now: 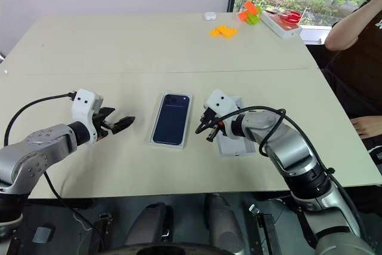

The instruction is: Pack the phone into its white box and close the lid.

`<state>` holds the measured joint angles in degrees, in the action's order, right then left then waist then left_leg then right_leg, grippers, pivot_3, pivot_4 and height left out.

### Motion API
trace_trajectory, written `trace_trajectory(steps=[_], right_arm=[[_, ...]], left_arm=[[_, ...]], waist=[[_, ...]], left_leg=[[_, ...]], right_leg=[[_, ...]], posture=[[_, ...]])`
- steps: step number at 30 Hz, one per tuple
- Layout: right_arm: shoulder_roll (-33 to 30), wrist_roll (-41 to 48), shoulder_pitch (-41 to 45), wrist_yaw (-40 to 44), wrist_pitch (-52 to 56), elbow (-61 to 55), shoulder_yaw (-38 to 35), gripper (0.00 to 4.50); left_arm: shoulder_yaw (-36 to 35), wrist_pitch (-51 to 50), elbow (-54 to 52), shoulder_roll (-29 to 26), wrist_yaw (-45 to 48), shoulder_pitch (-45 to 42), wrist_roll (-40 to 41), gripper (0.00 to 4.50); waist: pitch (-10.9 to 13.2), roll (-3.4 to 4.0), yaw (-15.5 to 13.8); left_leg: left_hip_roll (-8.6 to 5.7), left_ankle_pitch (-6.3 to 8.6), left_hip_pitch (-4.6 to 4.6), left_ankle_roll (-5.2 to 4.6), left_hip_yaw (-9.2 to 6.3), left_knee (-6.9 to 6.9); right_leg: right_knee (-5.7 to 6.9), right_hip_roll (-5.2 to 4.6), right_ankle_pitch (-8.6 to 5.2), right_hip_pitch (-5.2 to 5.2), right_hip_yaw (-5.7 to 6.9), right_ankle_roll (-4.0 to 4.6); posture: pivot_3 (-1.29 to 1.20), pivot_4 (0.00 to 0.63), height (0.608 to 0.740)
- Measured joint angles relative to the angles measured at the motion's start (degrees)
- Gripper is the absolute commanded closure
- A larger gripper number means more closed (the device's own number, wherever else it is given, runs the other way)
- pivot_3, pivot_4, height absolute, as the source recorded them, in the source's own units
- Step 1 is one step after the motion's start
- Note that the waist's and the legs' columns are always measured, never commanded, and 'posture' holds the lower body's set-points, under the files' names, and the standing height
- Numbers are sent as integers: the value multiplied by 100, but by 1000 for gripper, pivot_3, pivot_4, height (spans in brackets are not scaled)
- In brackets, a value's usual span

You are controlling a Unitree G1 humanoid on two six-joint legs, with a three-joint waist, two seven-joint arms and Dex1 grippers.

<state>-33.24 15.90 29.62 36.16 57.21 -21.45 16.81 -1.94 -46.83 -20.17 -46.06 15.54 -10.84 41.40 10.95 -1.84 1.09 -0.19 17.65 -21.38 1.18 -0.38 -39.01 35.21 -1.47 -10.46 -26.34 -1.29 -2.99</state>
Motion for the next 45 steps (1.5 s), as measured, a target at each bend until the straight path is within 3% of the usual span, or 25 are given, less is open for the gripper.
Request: trace_trajectory(steps=[5,21,45], right_arm=[[177,-159,60,-216,199,67,263,4500],[392,-332,169,-294,421,-84,768,4500],[-381,-11,-235,139,832,-888,516,4500]], left_arm=[[361,-9,-214,4,453,0,-454,4387],[897,-189,-693,373,1223,-10,-923,4387],[1029,-1072,-1069,895,1445,-174,-946,4387]], waist=[[0,0,-10],[-1,0,-8],[-2,-1,-14]], left_leg=[[2,0,-4,0,-1,-1],[3,0,-3,0,-5,-2],[0,0,-1,-1,-8,-6]], right_leg=[[-1,-3,0,-1,0,0],[0,-5,1,1,1,-2],[0,-2,-1,6,2,-4]], posture=[[0,150,740],[0,150,740],[0,150,740]])
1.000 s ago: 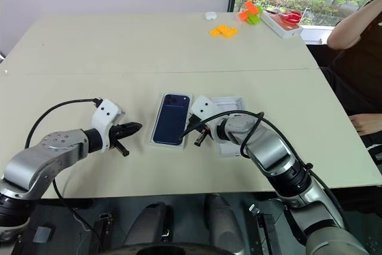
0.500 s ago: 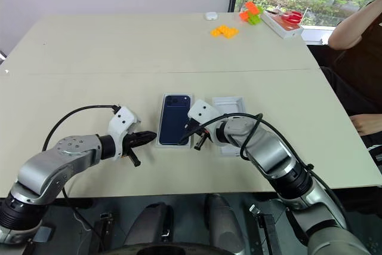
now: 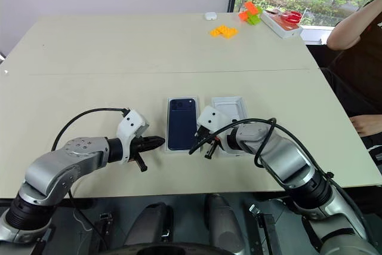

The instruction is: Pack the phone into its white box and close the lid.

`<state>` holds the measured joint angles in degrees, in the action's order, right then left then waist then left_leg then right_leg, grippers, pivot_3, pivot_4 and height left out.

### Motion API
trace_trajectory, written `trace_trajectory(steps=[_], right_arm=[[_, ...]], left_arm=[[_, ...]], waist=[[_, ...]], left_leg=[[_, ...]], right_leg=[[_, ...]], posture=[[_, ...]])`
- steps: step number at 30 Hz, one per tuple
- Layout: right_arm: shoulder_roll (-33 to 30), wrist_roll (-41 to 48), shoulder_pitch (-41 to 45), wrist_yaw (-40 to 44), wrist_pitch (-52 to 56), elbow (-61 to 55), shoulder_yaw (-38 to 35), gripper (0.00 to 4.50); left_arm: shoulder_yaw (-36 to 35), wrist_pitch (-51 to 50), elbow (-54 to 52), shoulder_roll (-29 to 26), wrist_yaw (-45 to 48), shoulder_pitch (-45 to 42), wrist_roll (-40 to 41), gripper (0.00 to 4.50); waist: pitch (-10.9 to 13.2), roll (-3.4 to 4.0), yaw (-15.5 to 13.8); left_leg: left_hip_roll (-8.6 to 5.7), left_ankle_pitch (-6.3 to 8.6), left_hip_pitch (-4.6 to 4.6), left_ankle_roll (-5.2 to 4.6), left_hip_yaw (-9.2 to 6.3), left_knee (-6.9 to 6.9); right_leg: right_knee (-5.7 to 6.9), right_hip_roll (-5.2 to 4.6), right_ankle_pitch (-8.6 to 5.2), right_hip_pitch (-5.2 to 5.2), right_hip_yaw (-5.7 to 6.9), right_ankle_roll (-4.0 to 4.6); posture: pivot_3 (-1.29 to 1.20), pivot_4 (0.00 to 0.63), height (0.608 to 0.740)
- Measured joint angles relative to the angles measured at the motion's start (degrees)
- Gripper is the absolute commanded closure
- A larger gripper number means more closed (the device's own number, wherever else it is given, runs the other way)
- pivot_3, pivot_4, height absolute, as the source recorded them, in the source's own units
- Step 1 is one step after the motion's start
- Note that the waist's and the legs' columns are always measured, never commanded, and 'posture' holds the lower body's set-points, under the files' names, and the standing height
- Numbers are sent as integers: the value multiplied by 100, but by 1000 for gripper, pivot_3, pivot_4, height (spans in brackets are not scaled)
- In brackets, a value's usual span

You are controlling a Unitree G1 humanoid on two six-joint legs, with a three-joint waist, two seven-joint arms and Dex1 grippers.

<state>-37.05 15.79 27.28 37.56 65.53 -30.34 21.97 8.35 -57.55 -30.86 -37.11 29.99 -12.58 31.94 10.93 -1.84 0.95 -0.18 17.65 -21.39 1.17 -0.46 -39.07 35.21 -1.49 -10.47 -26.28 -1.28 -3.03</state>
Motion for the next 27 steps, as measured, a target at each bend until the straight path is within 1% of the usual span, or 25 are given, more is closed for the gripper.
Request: trace_trajectory(steps=[11,16,20,27], right_arm=[[-74,112,-83,1,167,-154,-100,4500],[-208,145,-260,0,269,-348,-260,4500],[-233,174,-360,0,351,-465,-362,4500],[-311,305,-436,1,523,-617,-448,4500]], left_arm=[[12,-271,-139,172,14,-7,14,4387],[113,-582,-363,188,141,13,208,4387],[166,-649,-377,183,269,-2,273,4387],[256,-661,-367,178,342,-70,247,4387]], waist=[[0,0,-5],[-1,-1,-7],[-1,-1,-6],[-1,-1,-8]], left_leg=[[0,0,-1,0,0,0],[-1,0,0,0,1,-1],[-2,0,1,0,0,-1],[-3,0,1,0,1,-2]], right_leg=[[0,0,0,0,0,0],[0,-1,-1,3,-1,-1],[0,2,-11,2,0,-17],[0,2,-12,3,-1,-17]], posture=[[0,150,740],[0,150,740],[0,150,740],[0,150,740]])
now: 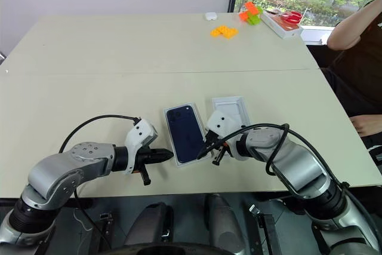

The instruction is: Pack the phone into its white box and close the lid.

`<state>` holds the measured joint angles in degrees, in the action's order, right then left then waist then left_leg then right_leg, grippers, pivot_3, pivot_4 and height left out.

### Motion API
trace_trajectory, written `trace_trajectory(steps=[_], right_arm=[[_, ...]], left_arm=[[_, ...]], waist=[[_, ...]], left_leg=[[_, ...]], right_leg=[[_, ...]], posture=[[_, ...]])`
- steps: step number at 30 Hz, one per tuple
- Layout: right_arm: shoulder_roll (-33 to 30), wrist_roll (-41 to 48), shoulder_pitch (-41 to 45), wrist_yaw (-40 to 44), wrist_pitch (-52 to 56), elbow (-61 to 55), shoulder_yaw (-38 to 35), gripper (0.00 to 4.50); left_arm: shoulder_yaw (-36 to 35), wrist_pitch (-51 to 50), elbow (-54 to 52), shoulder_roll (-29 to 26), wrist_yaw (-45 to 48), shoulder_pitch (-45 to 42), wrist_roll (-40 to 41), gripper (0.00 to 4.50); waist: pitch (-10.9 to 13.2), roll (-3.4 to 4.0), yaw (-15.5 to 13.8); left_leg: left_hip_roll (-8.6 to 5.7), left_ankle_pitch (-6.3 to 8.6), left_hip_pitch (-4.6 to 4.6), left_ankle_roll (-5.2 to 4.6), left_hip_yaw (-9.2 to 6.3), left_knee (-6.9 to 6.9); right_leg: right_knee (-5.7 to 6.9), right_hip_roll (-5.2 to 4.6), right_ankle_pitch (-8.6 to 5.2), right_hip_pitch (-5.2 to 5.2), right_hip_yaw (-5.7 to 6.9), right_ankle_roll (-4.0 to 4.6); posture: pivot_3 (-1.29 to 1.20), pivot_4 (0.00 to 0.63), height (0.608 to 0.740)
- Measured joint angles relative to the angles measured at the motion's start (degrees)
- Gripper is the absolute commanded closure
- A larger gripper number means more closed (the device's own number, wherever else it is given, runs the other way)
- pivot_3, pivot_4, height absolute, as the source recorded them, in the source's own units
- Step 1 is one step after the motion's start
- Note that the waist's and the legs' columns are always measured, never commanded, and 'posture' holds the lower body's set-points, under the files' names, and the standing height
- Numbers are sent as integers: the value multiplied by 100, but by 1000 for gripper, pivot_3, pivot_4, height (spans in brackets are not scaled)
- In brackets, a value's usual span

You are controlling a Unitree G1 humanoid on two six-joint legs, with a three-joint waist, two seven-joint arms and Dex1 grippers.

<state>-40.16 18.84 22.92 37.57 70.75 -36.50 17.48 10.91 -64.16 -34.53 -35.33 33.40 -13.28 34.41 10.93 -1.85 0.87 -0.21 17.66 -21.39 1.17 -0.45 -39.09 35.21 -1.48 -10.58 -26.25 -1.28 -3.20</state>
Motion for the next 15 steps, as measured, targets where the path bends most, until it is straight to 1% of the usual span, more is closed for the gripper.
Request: trace_trajectory(steps=[15], right_arm=[[-71,286,-36,61,163,-52,-81,4500]], left_arm=[[-69,45,308,217,-138,-200,-273,4387]], waist=[[-1,0,-4]], left_leg=[[-1,0,1,0,-2,-1]], right_leg=[[1,0,2,3,1,3]], posture=[[0,150,740]])
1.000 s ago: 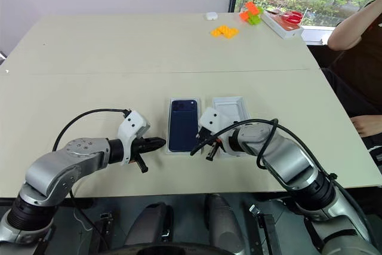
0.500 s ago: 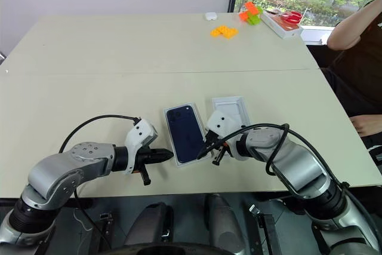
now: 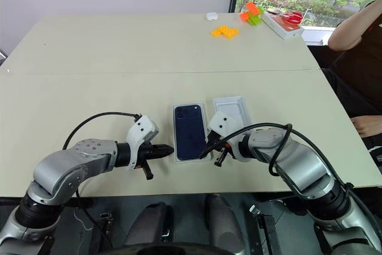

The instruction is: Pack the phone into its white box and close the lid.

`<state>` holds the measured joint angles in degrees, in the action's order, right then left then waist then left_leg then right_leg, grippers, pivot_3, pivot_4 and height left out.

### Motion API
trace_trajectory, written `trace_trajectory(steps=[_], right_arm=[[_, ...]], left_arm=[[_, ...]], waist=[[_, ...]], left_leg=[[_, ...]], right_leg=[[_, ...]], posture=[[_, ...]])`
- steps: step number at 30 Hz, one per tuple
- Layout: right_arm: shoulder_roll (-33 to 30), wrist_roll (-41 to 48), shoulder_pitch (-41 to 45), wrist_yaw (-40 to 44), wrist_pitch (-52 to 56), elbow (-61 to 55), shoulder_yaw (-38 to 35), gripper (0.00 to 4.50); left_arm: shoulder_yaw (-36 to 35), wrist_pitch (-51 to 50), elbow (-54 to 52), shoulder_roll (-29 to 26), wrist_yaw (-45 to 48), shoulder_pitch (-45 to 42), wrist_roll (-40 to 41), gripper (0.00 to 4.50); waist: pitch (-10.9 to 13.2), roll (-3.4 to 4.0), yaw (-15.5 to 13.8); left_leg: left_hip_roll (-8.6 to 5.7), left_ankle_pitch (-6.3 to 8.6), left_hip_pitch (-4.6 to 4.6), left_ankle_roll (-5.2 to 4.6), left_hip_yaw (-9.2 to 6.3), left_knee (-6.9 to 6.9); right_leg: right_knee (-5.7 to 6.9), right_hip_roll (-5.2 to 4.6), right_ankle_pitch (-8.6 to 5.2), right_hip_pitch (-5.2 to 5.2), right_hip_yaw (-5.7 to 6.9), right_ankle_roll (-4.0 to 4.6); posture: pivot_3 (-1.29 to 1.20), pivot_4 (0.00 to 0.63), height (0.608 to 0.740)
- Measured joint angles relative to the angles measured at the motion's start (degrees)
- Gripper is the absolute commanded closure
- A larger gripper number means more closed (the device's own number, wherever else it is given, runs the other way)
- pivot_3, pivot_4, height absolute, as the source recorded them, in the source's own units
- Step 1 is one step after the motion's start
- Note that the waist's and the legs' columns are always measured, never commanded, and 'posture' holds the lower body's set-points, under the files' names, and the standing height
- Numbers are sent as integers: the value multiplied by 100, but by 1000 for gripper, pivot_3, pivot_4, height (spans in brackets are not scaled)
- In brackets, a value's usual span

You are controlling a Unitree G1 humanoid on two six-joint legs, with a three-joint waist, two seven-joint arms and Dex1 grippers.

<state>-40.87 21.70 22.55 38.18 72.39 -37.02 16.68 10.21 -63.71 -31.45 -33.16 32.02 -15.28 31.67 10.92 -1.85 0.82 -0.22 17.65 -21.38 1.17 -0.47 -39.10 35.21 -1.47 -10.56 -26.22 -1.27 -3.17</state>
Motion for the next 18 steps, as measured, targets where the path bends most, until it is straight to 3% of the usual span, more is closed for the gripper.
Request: trace_trajectory(steps=[18], right_arm=[[-173,116,-10,219,-142,-48,120,4500]], left_arm=[[-64,23,-85,-44,127,49,-96,4387]], waist=[[0,0,8]], left_leg=[[1,0,0,0,1,0]], right_leg=[[0,0,1,-2,0,2]], posture=[[0,150,740]])
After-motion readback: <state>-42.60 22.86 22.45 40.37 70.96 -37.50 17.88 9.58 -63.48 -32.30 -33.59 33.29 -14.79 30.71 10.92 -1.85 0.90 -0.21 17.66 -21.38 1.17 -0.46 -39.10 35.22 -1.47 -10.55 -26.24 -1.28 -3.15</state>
